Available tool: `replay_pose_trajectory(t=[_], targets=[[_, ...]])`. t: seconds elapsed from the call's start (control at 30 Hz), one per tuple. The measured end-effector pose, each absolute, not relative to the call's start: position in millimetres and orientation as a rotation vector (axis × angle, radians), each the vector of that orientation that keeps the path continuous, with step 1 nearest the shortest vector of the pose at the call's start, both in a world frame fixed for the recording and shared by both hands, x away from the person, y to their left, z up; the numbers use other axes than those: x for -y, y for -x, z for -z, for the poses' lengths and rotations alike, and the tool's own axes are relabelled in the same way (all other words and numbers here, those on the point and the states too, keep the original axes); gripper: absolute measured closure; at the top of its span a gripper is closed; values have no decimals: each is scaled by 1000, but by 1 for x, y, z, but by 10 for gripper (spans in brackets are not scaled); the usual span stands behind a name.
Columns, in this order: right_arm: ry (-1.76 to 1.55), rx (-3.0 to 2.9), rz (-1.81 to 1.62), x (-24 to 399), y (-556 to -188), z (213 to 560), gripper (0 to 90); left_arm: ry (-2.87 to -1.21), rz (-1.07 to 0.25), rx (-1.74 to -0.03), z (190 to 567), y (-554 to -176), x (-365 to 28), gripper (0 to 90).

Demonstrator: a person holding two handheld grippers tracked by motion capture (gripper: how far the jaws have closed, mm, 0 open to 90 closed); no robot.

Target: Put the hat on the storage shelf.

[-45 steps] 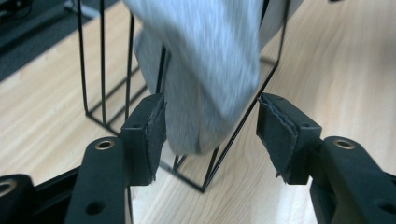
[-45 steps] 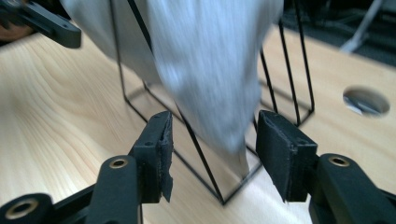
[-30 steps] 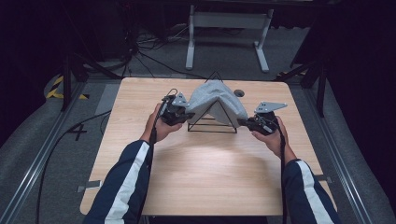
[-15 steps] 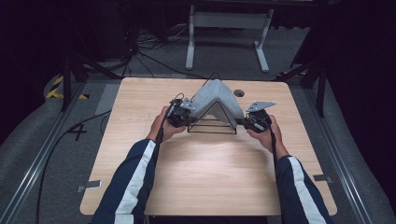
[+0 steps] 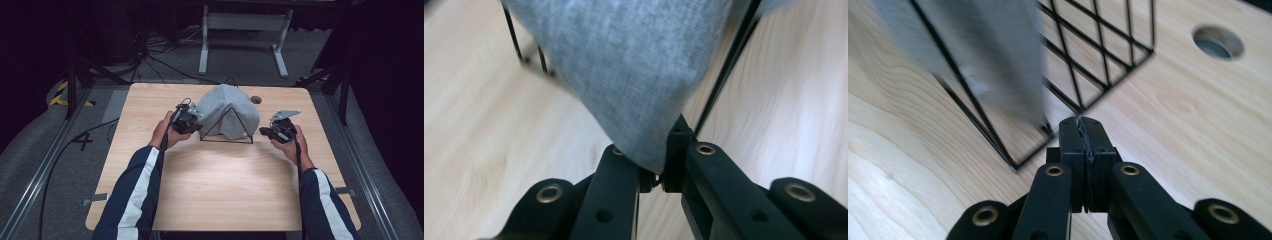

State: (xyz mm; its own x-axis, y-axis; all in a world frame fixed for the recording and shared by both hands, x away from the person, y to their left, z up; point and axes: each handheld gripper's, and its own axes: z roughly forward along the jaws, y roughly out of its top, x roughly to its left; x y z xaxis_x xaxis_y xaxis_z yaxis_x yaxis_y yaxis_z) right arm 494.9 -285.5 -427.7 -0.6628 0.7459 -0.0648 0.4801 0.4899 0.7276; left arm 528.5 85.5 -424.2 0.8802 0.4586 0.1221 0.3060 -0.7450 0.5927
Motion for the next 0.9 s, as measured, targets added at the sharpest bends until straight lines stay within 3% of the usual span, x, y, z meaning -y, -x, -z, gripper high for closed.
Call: replay_pose_trajectory(t=[0.07,0.13,0.27,0.33,0.47,0.9], targets=[[-1057,-2342,-1102,295,-495,428,852,-2370,-355,-597,424,-529,-90,830],[-1042,-2303,-1184,293,-492,421,725,-2308,-336,-575,419,-527,-89,793],[-952,-2278,-1314,284,-485,401,613,-2401,-350,-534,424,-526,-80,767],[-945,-2265,-1351,281,-483,396,548,-2385,-336,-542,427,-525,-79,812],[-934,-2273,-1377,273,-484,392,507,-2354,-326,-548,430,-526,-79,831],[-843,-2309,-1409,286,-466,372,520,-2322,-334,-557,429,-522,-85,857]])
